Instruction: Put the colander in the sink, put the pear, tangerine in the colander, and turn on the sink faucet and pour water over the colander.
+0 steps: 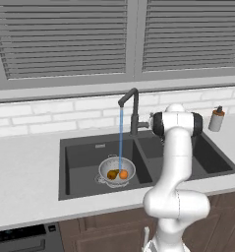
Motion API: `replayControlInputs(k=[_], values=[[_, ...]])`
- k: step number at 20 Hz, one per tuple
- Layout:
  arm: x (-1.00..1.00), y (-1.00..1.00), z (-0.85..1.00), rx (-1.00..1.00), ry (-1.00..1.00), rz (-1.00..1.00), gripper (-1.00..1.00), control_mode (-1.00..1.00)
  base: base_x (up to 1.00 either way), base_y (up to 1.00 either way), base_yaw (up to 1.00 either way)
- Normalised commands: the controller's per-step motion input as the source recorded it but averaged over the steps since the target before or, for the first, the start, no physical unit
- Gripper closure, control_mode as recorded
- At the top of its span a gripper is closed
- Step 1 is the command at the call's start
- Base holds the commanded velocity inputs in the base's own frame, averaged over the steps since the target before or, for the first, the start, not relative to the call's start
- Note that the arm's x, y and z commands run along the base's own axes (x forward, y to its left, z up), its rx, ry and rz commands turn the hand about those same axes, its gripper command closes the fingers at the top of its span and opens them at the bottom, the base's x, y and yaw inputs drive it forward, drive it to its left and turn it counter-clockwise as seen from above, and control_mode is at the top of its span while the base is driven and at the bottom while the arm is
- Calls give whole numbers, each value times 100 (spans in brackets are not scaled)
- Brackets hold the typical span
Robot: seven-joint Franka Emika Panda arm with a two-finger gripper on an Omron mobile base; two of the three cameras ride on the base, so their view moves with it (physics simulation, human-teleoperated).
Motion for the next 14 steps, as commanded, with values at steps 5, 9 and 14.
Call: replayControlInputs(k=[5, 9, 14], values=[[30, -88, -68, 0, 0, -11, -100, -100, 0, 0, 0], [-42, -33, 66, 16, -19, 2, -100, -100, 0, 0, 0], [-87, 1, 100, 4, -29, 6, -100, -100, 0, 0, 0]])
